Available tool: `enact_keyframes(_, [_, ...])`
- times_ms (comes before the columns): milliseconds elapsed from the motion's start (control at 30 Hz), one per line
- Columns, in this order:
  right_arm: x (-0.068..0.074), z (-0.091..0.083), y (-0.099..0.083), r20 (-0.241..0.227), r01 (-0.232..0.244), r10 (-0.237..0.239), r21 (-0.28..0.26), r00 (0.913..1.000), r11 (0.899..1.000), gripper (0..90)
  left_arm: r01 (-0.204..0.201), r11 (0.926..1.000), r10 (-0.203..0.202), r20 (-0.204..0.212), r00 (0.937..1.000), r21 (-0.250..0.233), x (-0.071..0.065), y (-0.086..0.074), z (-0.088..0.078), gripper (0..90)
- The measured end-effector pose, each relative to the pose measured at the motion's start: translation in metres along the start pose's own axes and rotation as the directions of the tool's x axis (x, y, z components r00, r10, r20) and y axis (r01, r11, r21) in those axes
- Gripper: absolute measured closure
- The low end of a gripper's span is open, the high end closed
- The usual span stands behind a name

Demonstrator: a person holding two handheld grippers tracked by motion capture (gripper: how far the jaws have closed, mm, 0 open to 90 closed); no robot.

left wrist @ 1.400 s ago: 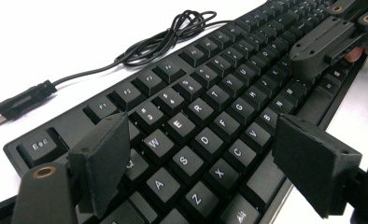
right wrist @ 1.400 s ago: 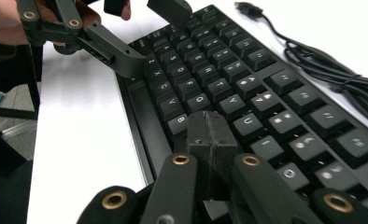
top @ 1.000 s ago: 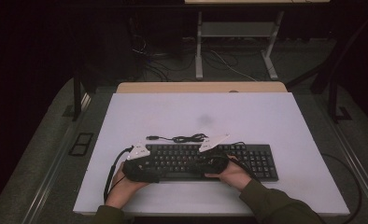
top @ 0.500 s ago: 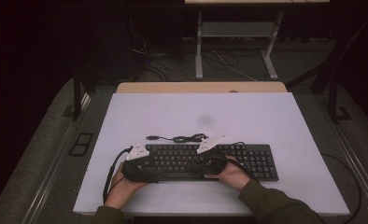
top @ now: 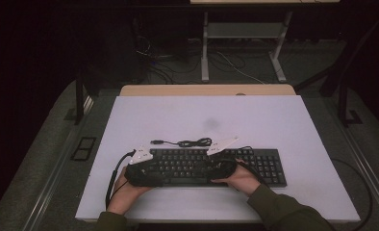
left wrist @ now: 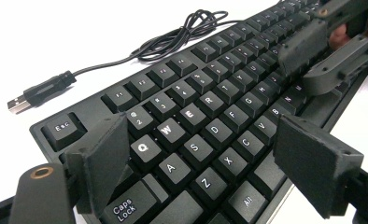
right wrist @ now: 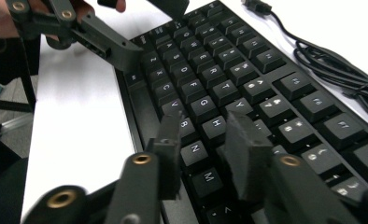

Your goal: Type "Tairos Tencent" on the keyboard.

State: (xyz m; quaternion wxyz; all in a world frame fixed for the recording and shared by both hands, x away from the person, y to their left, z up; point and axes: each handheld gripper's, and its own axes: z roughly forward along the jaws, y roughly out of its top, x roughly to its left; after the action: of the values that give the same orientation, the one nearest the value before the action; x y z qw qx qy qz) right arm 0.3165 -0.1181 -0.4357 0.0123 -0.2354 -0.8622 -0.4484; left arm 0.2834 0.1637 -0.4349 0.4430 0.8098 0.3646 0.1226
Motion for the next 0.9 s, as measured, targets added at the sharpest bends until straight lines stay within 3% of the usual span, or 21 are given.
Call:
enact_keyframes(200, [-0.003,-0.003,-0.001,-0.001,-0.020,0.020,-0.012,0.9998,1.000,51.1,-0.001,1.0000,0.001,0.002,1.0000,-0.002,0.001,0.001,0.000,17.4])
enact_keyframes(400, [-0.004,-0.007,-0.003,0.029,-0.027,0.028,-0.034,0.9992,0.999,39.1,-0.004,1.0000,0.004,0.006,1.0000,-0.006,0.001,0.002,0.002,17.5])
enact_keyframes(900, [-0.010,-0.021,-0.011,0.096,-0.055,0.060,-0.056,0.9936,0.997,29.7,-0.036,0.9993,0.036,0.052,0.9980,-0.008,-0.001,0.012,0.013,23.0])
